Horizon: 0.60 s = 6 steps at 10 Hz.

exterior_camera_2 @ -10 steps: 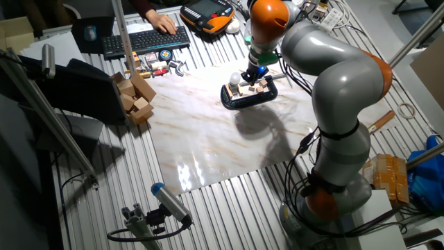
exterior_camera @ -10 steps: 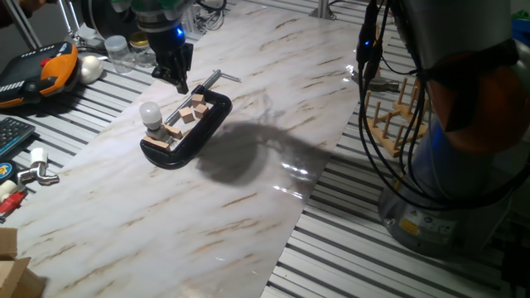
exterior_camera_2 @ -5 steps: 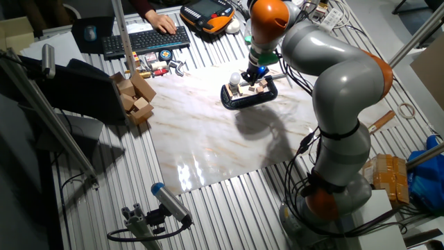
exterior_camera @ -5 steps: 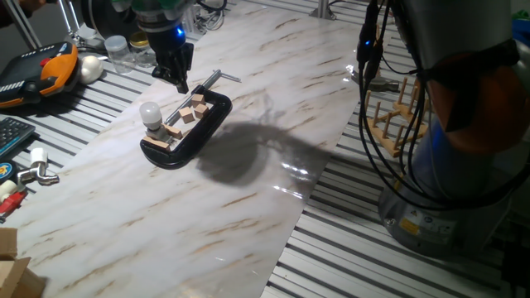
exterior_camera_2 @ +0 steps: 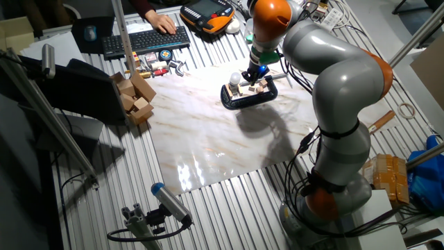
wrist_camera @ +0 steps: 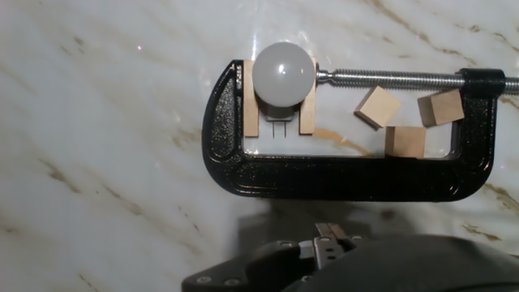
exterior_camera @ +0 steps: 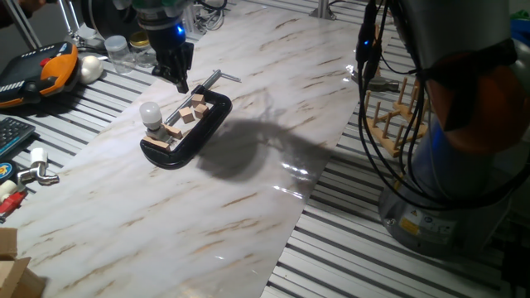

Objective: Install the light bulb by rotating it

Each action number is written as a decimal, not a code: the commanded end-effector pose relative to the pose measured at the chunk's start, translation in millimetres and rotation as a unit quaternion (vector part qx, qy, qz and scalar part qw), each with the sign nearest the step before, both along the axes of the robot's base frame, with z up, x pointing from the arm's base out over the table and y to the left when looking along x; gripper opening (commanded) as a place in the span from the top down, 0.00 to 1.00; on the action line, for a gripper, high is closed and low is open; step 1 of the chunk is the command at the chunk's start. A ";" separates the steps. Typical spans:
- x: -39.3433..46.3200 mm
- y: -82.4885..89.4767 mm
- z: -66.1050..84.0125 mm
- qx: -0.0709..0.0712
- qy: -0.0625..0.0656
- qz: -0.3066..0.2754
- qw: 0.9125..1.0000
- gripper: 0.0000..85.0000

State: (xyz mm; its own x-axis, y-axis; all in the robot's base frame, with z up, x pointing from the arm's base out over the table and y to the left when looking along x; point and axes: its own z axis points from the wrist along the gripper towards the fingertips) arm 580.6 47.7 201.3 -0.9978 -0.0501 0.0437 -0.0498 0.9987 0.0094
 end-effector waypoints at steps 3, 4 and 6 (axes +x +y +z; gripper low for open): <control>-0.1 -0.8 -0.2 -0.001 -0.005 0.005 1.000 1.00; 0.1 -1.6 0.0 -0.004 -0.005 0.008 1.000 1.00; 0.4 -5.2 0.7 -0.003 -0.004 0.011 1.000 1.00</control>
State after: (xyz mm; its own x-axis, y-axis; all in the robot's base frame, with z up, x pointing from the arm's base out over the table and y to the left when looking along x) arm 580.9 41.7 201.6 -0.9965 -0.0754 0.0356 -0.0753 0.9972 0.0037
